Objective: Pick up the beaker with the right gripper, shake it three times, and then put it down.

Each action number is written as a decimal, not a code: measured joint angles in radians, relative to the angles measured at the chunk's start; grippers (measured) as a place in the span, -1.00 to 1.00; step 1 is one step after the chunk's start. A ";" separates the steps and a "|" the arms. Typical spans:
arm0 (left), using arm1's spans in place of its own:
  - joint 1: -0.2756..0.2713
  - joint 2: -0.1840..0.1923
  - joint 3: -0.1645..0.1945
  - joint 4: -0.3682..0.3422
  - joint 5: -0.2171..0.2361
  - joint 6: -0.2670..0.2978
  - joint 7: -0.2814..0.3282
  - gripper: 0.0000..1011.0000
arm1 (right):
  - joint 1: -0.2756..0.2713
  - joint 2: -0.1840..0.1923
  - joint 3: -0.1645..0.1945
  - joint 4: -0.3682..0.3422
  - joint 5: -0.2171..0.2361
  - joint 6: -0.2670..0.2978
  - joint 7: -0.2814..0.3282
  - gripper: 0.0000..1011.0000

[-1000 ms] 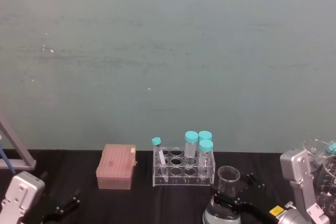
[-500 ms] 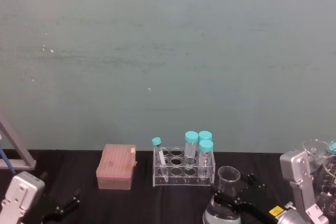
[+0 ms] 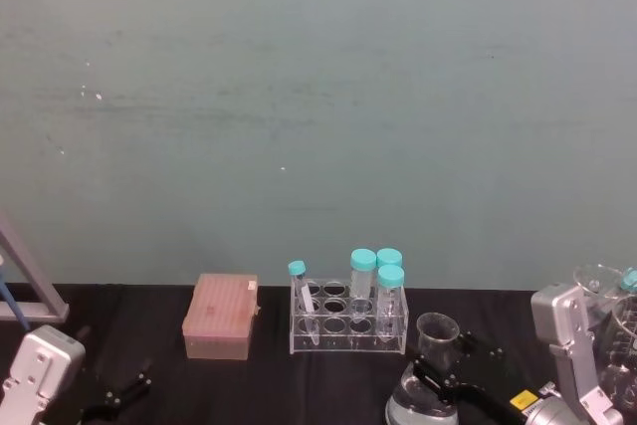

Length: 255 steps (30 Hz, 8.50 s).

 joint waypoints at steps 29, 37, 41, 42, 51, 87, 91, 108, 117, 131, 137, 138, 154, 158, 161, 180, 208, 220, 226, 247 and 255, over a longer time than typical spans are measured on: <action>0.000 0.000 0.000 0.000 0.000 0.000 0.000 0.98 | -0.006 0.019 0.023 -0.054 -0.018 0.005 0.013 -0.10; 0.000 0.000 0.000 0.000 0.000 0.000 0.000 0.98 | -0.001 0.015 0.049 -0.090 -0.003 0.014 0.014 -0.10; 0.000 0.000 0.000 0.000 0.000 0.000 0.000 0.98 | -0.010 -0.017 0.085 -0.080 0.076 0.035 0.015 -0.10; 0.000 0.000 0.000 0.000 0.000 0.000 0.000 0.98 | -0.013 -0.029 0.097 -0.077 0.106 0.039 0.017 -0.10; 0.000 0.000 0.000 0.000 0.000 0.000 0.000 0.98 | -0.053 -0.194 0.245 -0.052 0.488 0.128 0.050 -0.10; 0.000 0.000 0.000 0.000 0.000 0.000 0.000 0.98 | 0.040 0.251 -0.062 -0.157 -0.210 0.050 -0.126 -0.10; 0.000 0.000 0.000 0.000 0.000 0.000 0.000 0.98 | 0.066 0.312 -0.126 -0.185 -0.409 0.036 -0.163 -0.10; 0.000 0.000 0.000 0.000 0.000 0.000 0.000 0.98 | 0.033 0.250 -0.075 -0.184 -0.363 -0.045 -0.156 -0.10; 0.000 0.000 0.000 0.000 0.000 0.000 0.000 0.98 | -0.016 0.060 0.059 -0.120 0.052 -0.040 -0.015 -0.10; 0.000 0.000 0.000 0.000 0.000 0.000 0.000 0.98 | -0.010 0.043 0.049 -0.113 0.069 0.056 -0.002 -0.10; 0.000 0.000 0.000 0.000 0.000 0.000 0.000 0.98 | -0.008 0.047 0.040 -0.111 0.068 0.103 -0.003 -0.10; 0.000 0.000 0.000 0.000 0.000 0.000 0.000 0.98 | -0.009 0.047 0.039 -0.109 0.070 0.106 -0.003 -0.10; 0.000 0.000 0.000 0.000 0.000 0.000 0.000 0.98 | -0.005 0.046 0.034 -0.103 0.069 0.106 0.003 -0.10; 0.000 0.000 0.000 0.000 0.000 0.000 0.000 0.98 | -0.005 0.046 0.035 -0.103 0.069 0.106 0.003 -0.10; 0.000 0.000 0.000 0.000 0.000 0.000 0.000 0.98 | -0.005 0.046 0.035 -0.103 0.070 0.106 0.003 -0.10; 0.000 0.000 0.000 0.000 0.000 0.000 0.000 0.98 | -0.036 -0.059 0.146 -0.055 0.363 0.091 0.118 -0.10; 0.000 0.000 0.000 0.000 0.000 0.000 0.000 0.98 | -0.082 -0.176 0.227 -0.076 0.762 0.272 -0.002 -0.10; 0.000 0.000 0.000 0.000 0.000 0.000 0.000 0.98 | -0.006 0.103 0.043 -0.166 0.372 0.212 -0.063 -0.10; 0.000 0.000 0.000 0.000 0.000 0.000 0.000 0.98 | 0.038 0.234 -0.068 -0.216 0.087 0.192 -0.106 -0.10; 0.000 0.000 0.000 0.000 0.000 0.000 0.000 0.98 | 0.105 0.342 -0.249 -0.282 -0.409 0.177 -0.175 -0.10; 0.000 0.000 0.000 0.000 0.000 0.000 0.000 0.98 | 0.102 0.345 -0.250 -0.290 -0.463 0.187 -0.172 -0.10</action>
